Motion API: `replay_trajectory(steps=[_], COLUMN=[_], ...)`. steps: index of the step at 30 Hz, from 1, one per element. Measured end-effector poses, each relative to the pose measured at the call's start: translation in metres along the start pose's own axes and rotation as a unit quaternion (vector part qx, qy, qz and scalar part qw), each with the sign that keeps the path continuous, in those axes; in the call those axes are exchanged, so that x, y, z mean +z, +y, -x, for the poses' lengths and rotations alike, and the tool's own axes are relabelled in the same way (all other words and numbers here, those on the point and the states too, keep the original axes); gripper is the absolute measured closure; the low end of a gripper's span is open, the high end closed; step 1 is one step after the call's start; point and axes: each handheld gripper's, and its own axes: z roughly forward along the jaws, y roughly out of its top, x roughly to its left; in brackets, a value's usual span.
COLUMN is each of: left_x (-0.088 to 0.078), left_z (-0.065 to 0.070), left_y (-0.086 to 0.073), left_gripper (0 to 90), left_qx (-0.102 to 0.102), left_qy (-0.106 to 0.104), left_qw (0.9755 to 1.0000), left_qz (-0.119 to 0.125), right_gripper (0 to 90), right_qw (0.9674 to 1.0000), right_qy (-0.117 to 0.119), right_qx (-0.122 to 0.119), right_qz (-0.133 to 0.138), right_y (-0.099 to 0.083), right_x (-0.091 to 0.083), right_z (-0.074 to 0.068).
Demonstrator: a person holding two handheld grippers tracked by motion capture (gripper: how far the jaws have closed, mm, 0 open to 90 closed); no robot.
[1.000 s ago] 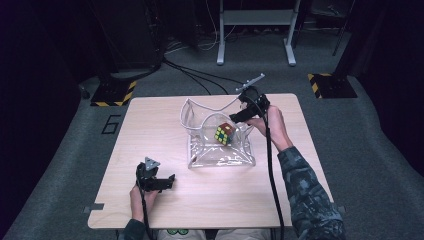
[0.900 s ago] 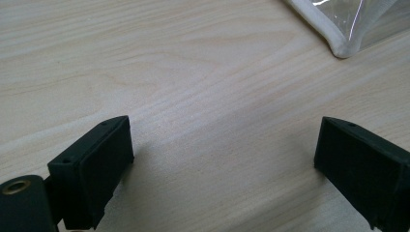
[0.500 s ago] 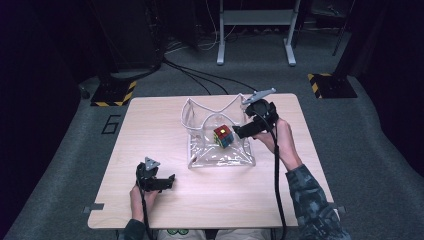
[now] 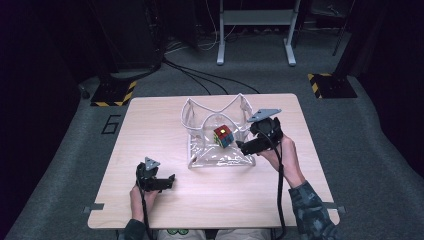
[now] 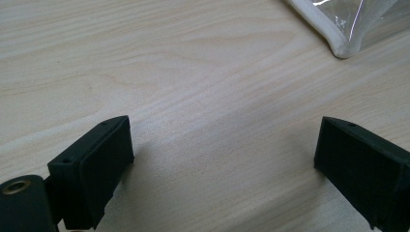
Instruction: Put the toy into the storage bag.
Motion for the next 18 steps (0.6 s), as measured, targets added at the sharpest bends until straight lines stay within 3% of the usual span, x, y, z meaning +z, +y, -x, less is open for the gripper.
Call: replay_trajectory(steps=[13, 18], left_x=[0.000, 0.000], left_z=[0.000, 0.000], left_y=[0.000, 0.000], left_gripper=[6.4, 6.3], left_qx=[0.000, 0.000], left_qy=[0.000, 0.000], left_qw=[1.0000, 1.0000], left_qz=[0.000, 0.000], right_gripper=[3.1, 3.4], right_qw=[0.9999, 0.9995], right_qy=[0.004, 0.008], right_qx=[0.013, 0.029], right_qz=[-0.005, -0.009], right_y=[-0.039, -0.054], right_x=[0.013, 0.018], right_z=[-0.014, -0.020])
